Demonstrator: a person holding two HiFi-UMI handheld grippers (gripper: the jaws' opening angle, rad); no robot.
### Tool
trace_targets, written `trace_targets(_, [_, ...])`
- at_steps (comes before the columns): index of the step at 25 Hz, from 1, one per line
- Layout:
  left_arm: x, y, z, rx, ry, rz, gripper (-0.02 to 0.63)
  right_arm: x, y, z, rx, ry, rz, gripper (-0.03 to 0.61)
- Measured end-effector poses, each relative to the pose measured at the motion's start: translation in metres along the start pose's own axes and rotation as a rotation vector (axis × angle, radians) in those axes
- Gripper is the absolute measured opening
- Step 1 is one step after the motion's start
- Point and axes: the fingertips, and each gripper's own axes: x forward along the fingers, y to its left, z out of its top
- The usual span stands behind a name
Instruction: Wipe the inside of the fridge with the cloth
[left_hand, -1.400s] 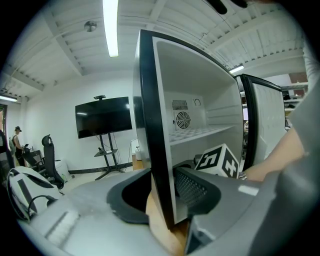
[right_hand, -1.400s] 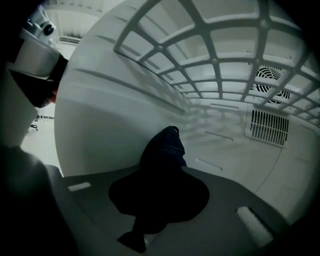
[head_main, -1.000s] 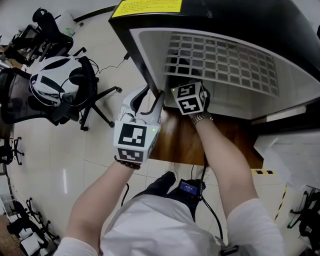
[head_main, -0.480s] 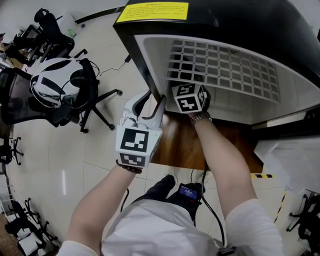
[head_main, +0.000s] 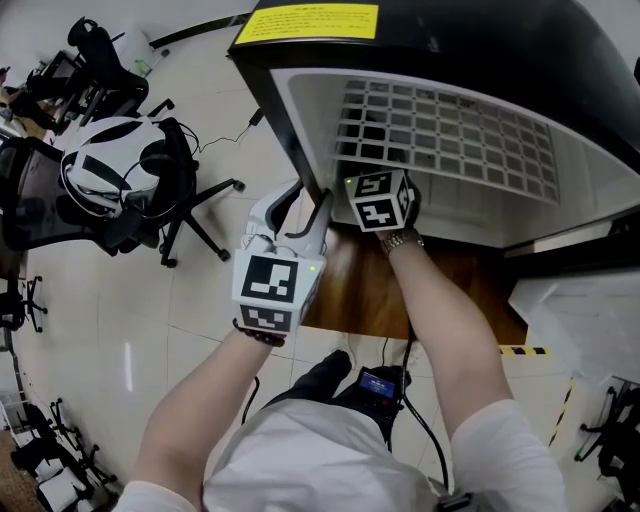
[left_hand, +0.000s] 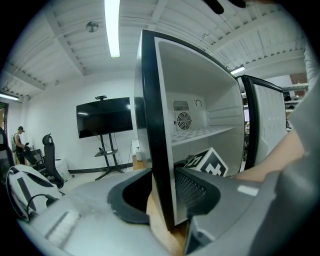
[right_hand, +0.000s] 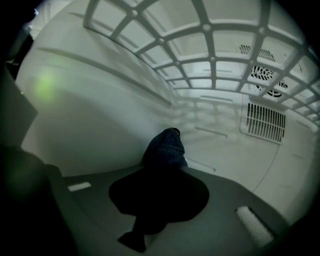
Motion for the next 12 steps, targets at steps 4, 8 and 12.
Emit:
trace_targets(4, [0.000, -0.001, -0.001, 0.003, 0.003, -0.001, 0.137, 0.006, -0.005, -0.004, -0.005, 0.015, -0.006, 0.057])
trace_targets(8, [0.001, -0.002, -0.001, 0.011, 0.003, -0.004, 0.135, 0.008, -0.019, -0.010, 0.002, 0.028, -0.034, 0.057])
trace_targets(12, [0.000, 0.000, 0.000, 0.010, 0.001, 0.001, 0.137, 0.008, -0.029, -0.011, 0.002, 0.039, -0.060, 0.057])
